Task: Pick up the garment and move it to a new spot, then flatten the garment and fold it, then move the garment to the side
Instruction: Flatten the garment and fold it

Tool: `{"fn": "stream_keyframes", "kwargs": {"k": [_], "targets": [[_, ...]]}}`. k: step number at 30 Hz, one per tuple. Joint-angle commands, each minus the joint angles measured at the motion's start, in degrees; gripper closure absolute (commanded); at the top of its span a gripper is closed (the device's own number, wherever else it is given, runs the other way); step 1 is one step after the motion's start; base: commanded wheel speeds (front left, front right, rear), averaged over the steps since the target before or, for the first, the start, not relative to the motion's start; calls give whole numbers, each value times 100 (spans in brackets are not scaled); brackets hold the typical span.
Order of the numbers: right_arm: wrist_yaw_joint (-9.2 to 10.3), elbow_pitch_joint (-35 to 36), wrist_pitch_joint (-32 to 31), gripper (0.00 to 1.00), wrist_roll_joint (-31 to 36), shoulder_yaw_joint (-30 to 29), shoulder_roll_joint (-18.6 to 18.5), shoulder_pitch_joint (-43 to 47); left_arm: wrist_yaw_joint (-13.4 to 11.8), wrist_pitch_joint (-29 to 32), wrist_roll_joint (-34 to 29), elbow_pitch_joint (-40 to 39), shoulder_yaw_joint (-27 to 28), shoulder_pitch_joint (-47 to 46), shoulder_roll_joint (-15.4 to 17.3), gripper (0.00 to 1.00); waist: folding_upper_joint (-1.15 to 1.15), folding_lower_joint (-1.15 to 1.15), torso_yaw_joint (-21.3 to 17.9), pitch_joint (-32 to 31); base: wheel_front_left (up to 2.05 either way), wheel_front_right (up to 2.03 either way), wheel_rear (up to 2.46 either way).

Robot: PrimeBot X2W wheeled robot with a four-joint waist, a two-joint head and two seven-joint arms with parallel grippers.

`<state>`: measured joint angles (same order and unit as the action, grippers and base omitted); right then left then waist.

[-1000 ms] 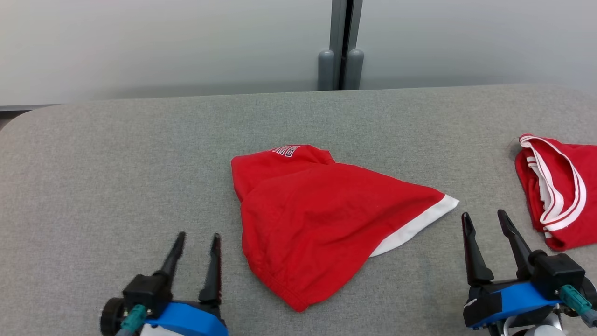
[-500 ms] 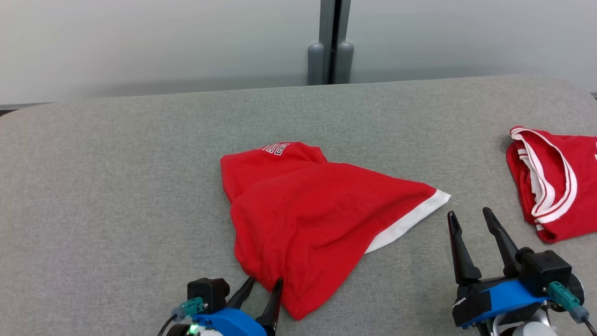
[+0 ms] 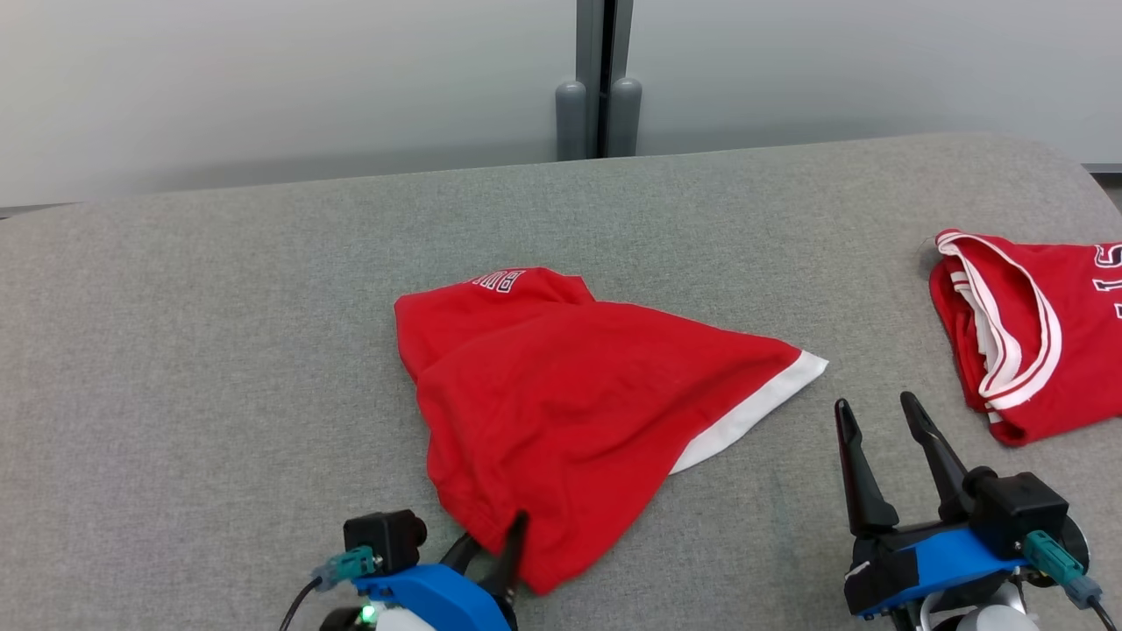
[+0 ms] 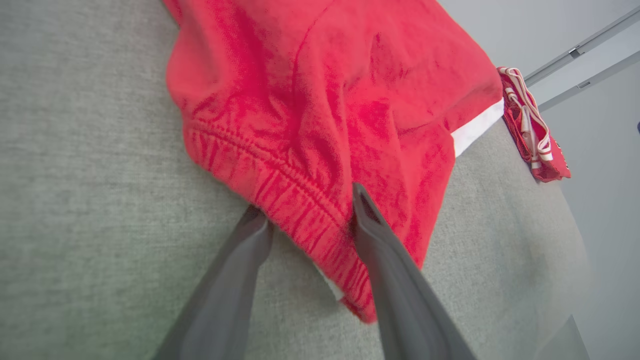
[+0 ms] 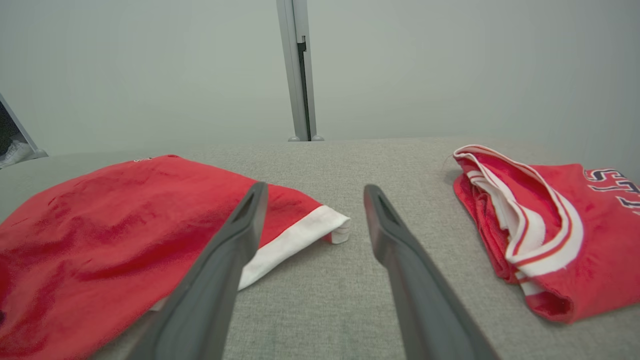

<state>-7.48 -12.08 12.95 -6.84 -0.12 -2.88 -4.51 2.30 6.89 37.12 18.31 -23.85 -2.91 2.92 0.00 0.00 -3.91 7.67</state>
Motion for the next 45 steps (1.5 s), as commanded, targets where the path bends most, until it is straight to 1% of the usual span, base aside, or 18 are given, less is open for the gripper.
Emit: {"fn": "stream_keyframes", "kwargs": {"k": [1,3,5,9,10,11,16,21,22,23,24,28,31,33,39,45], "targets": [[-3,-17,33,0,-56,12,-2,-95,-28,-90,-98,18,27,-145,45,100,0,0,-5,1,0,0,0],[-3,-15,32,0,-59,11,-2,-113,-140,-295,-291,29,89,-285,174,100,0,0,-11,11,0,0,0],[-3,-3,39,0,-62,13,-1,-131,-308,-493,-537,46,147,-432,322,100,0,0,-15,34,0,0,0],[-3,-1,46,0,-105,53,-2,-154,-452,-523,-852,123,227,-875,645,100,0,0,-42,129,0,0,0],[-3,-16,46,0,-113,72,-2,-172,-450,-455,-911,187,236,-1009,765,100,0,0,-56,158,0,0,0],[-3,-16,46,0,-113,72,-2,-172,-450,-455,-911,187,236,-1009,765,100,0,0,-56,158,0,0,0],[-3,-101,77,0,-203,247,-4,-317,-305,-50,-951,496,332,-1649,1167,100,0,0,-222,286,0,0,0],[-3,-206,124,0,-312,353,-3,-421,-254,159,-916,738,389,-1969,1362,100,0,0,-379,360,0,0,0],[-3,-228,138,0,-343,355,-4,-434,-257,179,-899,773,379,-1980,1337,78,0,0,-400,366,0,0,0],[-3,-246,149,0,-353,352,-5,-438,-267,167,-874,796,377,-1975,1305,25,0,0,-414,367,0,0,0],[-3,-258,147,0,-357,346,-4,-436,-277,153,-848,820,374,-1941,1276,0,0,0,-422,368,0,0,0],[-3,-287,176,0,-351,268,-3,-402,-309,33,-837,836,353,-1739,1228,0,0,0,-394,346,0,0,0],[-3,-284,185,0,-300,175,-4,-358,-316,-87,-792,739,337,-1531,1183,0,0,0,-296,299,0,0,0],[-3,-275,192,0,-275,154,-2,-338,-297,-139,-778,642,321,-1383,1190,0,0,0,-211,271,0,0,0],[-3,-246,177,0,-269,174,-4,-270,-342,-220,-705,207,300,-984,1228,0,0,0,4,212,0,0,0],[-3,-222,146,0,-269,200,-4,-286,-228,-113,-616,-49,184,-863,1201,0,0,0,86,226,0,0,0]]}}
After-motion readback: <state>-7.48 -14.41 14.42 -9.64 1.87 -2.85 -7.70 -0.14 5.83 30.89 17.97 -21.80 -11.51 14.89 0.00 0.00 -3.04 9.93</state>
